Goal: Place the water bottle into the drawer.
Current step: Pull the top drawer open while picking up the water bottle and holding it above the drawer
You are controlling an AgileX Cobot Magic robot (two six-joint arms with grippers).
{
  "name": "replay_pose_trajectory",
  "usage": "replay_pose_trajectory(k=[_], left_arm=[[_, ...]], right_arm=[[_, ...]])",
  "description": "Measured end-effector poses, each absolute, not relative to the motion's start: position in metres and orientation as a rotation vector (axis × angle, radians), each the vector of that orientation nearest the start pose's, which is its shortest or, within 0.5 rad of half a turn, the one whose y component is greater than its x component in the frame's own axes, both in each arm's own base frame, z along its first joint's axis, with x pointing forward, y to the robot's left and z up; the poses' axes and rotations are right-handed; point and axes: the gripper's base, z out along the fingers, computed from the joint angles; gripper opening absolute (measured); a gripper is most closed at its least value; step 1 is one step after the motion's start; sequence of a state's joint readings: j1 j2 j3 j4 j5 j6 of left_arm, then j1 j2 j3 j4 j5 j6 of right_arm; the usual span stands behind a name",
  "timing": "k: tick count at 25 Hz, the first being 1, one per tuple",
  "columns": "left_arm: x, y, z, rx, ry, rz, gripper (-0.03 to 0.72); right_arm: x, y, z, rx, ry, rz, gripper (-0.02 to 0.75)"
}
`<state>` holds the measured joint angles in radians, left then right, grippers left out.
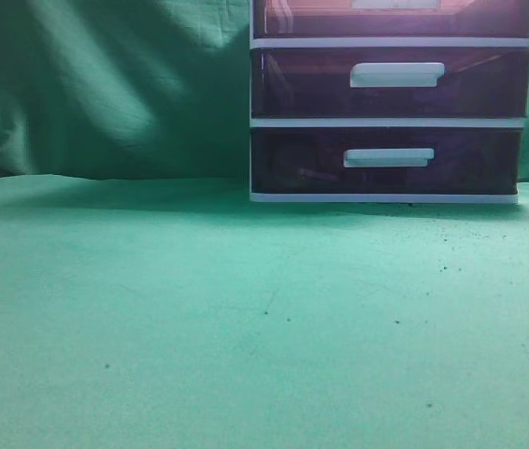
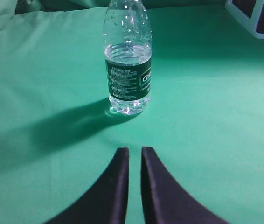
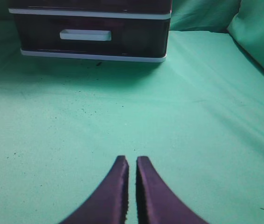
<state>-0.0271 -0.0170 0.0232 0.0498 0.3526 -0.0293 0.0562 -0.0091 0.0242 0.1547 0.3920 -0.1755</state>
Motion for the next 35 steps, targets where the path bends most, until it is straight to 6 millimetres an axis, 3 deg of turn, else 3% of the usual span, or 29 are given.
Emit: replay_pose_trajectory(k=[20,26,35], left_arm=[[0.053,-0.001,0.177,0.002,1.817,-0.029,0.05],[0.056,-0.002,0.205,-0.11,1.503,-0.164,0.05],[0.051,0.001,0.231,-0.191,1.246,-0.253,0.05]], right_arm=[[0.052,0.008,0.171,-0.124,1.882,0.072,0.047],[0.052,0.008,0.171,-0.124,1.882,0.072,0.047],[0.052,0.008,0.171,-0.124,1.882,0.072,0.047]])
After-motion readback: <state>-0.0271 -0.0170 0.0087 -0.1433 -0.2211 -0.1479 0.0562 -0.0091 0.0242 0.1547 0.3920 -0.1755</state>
